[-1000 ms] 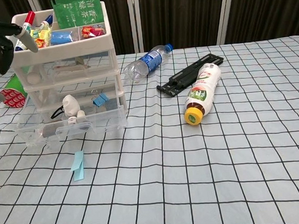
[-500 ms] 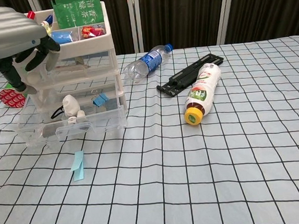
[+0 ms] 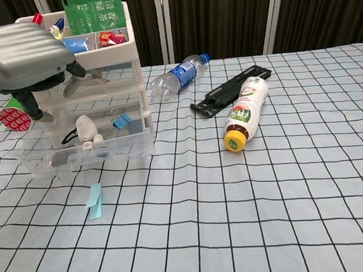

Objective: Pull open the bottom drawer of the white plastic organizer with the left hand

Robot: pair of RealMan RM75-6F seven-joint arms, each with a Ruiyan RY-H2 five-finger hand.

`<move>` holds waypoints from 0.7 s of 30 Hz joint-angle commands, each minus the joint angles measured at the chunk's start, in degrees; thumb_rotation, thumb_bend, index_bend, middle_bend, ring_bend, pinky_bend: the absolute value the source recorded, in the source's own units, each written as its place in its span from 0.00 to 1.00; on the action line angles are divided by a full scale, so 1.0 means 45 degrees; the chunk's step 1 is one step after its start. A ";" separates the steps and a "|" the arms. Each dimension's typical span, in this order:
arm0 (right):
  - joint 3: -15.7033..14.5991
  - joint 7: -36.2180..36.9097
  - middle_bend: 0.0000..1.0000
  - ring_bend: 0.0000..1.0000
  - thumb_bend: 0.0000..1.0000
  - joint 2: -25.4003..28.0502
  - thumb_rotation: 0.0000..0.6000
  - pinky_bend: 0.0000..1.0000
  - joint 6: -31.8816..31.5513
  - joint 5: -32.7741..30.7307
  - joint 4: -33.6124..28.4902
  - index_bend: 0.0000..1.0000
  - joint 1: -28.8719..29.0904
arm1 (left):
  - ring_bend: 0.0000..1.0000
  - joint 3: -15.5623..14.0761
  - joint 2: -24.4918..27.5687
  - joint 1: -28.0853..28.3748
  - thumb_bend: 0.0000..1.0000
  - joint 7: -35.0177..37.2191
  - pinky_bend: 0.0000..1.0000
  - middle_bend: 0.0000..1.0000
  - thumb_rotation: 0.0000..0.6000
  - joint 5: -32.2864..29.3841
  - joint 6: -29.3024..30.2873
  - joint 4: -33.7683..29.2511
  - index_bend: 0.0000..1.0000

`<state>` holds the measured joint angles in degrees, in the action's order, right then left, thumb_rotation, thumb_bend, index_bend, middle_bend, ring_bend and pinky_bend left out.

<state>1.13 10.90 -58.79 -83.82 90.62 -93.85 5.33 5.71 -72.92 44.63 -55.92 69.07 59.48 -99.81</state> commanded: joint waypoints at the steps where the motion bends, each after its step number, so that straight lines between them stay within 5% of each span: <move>1: -0.0006 0.0002 0.00 0.00 0.03 0.0004 1.00 0.00 -0.0005 0.0010 -0.0005 0.04 -0.0002 | 0.78 -0.0149 -0.0187 0.0067 0.08 -0.0314 0.70 0.85 1.00 -0.0016 0.0083 0.0109 0.53; 12: 0.0021 0.0141 0.00 0.00 0.03 0.0051 1.00 0.00 -0.0024 -0.0020 0.0017 0.04 -0.0001 | 0.78 -0.0393 -0.0585 0.0303 0.14 -0.1520 0.70 0.85 1.00 -0.0873 0.0165 0.0127 0.29; 21: 0.0006 0.0200 0.00 0.00 0.03 0.0070 1.00 0.00 -0.0103 0.0042 0.0002 0.04 -0.0029 | 0.78 -0.0597 -0.0879 0.0478 0.14 -0.1799 0.70 0.85 1.00 -0.1116 0.0124 0.0240 0.37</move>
<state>1.16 11.79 -58.49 -84.28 90.80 -93.84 5.21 3.13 -76.77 46.71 -63.92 64.13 60.09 -98.82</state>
